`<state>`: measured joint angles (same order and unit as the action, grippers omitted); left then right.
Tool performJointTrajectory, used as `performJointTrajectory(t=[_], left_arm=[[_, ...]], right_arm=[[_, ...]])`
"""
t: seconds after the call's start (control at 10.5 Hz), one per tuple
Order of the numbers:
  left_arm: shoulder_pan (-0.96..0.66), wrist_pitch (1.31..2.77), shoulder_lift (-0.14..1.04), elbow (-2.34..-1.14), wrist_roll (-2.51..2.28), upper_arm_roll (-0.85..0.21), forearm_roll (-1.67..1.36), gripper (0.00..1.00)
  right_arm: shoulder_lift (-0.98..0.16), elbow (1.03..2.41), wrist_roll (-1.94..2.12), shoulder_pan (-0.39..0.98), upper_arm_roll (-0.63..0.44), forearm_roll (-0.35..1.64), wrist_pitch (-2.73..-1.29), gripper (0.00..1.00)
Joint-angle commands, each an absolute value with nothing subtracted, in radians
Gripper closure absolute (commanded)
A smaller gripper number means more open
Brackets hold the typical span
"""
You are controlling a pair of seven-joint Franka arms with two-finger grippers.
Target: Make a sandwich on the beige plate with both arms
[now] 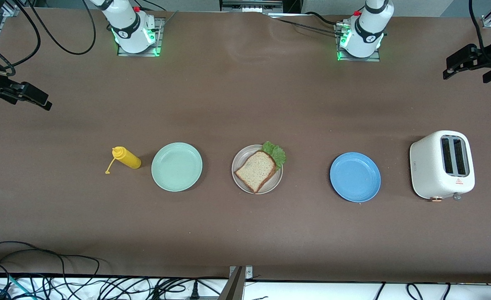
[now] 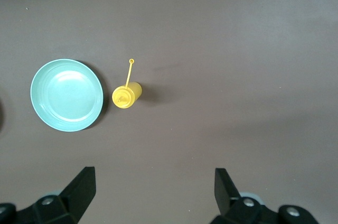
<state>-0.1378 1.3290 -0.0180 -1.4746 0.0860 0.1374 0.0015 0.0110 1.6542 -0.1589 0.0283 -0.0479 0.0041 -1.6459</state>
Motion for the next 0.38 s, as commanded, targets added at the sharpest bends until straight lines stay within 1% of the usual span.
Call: performJointTrajectory(t=[0.0,0.29], left_arm=[[-0.118,1.315,-0.018,-1.476,0.111,0.121,0.020,0.00],[-0.110,1.324,-0.015,-1.470,0.104,0.121,0.008,0.00]], right_arm=[[0.011,1.634,-0.149,0.026,-0.046,0.020,-1.624,0.00],[0.012,1.634,-0.104,0.028,-0.046,0.021,-1.623,0.00]])
